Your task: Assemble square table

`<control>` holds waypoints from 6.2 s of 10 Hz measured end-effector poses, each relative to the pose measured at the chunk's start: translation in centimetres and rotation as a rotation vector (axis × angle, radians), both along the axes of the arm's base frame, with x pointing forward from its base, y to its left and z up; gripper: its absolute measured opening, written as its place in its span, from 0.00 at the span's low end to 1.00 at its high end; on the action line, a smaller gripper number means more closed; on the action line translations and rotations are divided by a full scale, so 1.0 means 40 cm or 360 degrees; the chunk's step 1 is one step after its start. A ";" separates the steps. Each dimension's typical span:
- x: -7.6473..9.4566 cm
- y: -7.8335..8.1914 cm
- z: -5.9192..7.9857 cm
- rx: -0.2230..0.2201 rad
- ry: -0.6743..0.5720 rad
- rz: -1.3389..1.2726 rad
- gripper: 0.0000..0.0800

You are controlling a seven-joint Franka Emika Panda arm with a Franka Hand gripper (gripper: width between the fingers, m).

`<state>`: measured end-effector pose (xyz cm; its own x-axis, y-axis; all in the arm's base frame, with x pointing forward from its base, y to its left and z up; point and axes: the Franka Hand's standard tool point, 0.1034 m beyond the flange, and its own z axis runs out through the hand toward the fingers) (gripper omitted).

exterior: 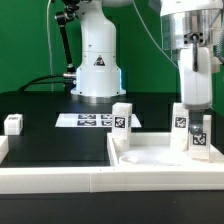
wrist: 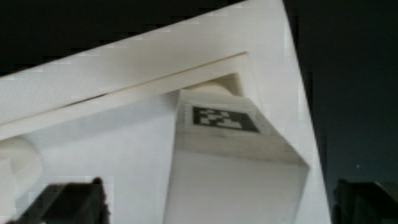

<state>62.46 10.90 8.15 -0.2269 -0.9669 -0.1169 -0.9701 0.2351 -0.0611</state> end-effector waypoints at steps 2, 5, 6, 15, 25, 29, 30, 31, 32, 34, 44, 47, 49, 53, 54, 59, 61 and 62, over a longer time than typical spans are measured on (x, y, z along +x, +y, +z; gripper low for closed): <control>-0.002 0.005 -0.002 -0.0028 -0.0028 0.0317 0.81; -0.004 0.009 -0.010 -0.0061 -0.0056 0.0698 0.81; -0.003 0.011 -0.009 -0.0077 -0.0064 0.0811 0.81; 0.007 0.032 -0.001 -0.0174 -0.0145 0.1623 0.81; 0.011 0.009 -0.001 -0.0237 -0.0177 0.2140 0.36; 0.009 0.012 -0.003 -0.0202 -0.0144 0.1742 0.36; 0.006 0.017 -0.003 -0.0193 -0.0127 0.1585 0.36; 0.004 0.019 -0.003 -0.0187 -0.0111 0.1409 0.36; 0.004 0.018 -0.004 -0.0174 -0.0098 0.1231 0.36; 0.003 0.019 -0.005 -0.0145 -0.0068 0.0858 0.36; 0.008 0.035 -0.006 -0.0043 -0.0010 -0.0157 0.43; 0.008 0.015 -0.005 -0.0073 -0.0007 0.0226 0.78; 0.007 0.019 -0.005 -0.0093 -0.0022 0.0467 0.80; 0.007 0.015 -0.005 -0.0142 -0.0058 0.0964 0.81; 0.008 0.016 -0.004 -0.0172 -0.0064 0.1132 0.81; 0.012 0.010 -0.002 -0.0242 -0.0093 0.1695 0.81; 0.011 0.010 -0.002 -0.0272 -0.0097 0.1921 0.81; 0.011 0.013 -0.003 -0.0276 -0.0102 0.1996 0.81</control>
Offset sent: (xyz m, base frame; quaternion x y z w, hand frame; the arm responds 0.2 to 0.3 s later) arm 0.0060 0.0086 -0.0050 0.0139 -0.0168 -0.2483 0.9684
